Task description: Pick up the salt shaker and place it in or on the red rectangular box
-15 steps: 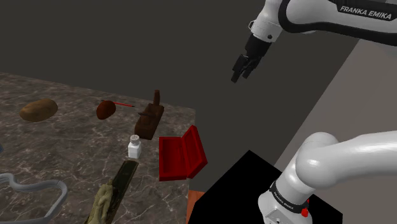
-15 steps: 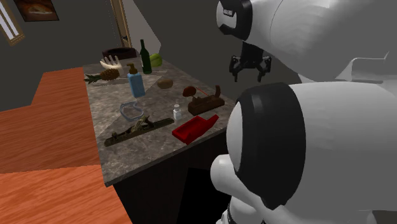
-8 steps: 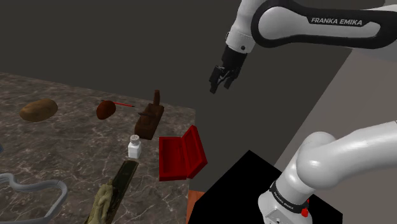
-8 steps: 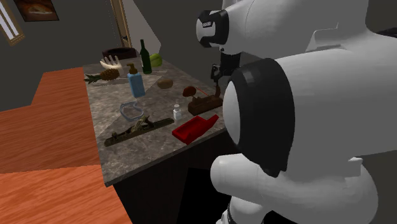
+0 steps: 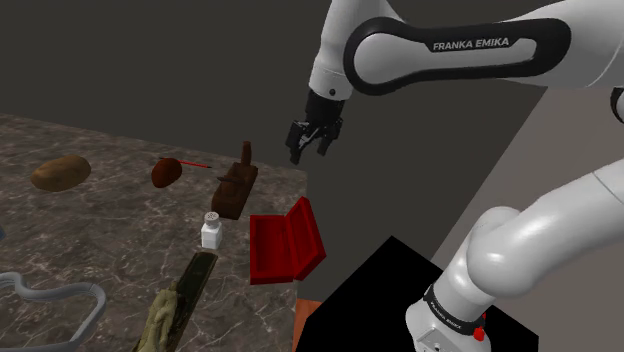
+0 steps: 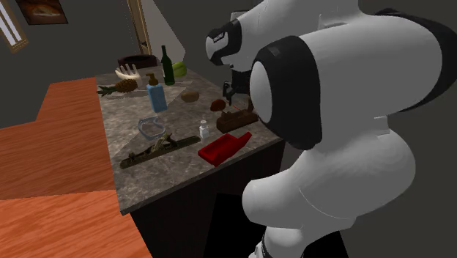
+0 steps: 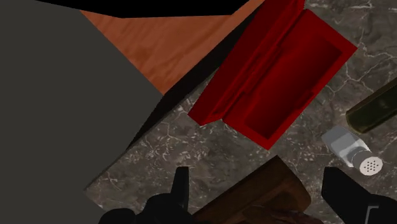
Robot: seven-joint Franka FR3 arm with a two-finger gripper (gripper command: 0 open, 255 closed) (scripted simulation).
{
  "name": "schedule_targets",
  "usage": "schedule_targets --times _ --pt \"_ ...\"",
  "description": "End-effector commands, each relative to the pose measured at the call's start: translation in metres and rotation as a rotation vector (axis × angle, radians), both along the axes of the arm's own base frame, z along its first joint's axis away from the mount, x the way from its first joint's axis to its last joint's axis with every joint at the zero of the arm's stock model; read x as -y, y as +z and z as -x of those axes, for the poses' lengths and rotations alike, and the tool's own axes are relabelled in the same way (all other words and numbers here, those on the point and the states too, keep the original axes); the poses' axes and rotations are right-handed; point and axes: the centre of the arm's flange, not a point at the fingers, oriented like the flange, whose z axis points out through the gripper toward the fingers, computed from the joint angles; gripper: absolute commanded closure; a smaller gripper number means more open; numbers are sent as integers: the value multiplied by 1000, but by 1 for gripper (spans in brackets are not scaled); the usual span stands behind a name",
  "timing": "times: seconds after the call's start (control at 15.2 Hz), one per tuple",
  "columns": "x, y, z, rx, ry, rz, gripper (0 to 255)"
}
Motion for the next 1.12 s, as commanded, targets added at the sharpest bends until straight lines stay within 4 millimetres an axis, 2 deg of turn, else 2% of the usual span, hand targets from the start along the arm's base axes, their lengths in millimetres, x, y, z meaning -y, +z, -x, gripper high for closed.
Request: schedule_targets --times 0.0,1.06 --pt "-24 -17 -11 -11 -6 -5 0" --pt "-190 -118 -95 -97 -44 -36 0"
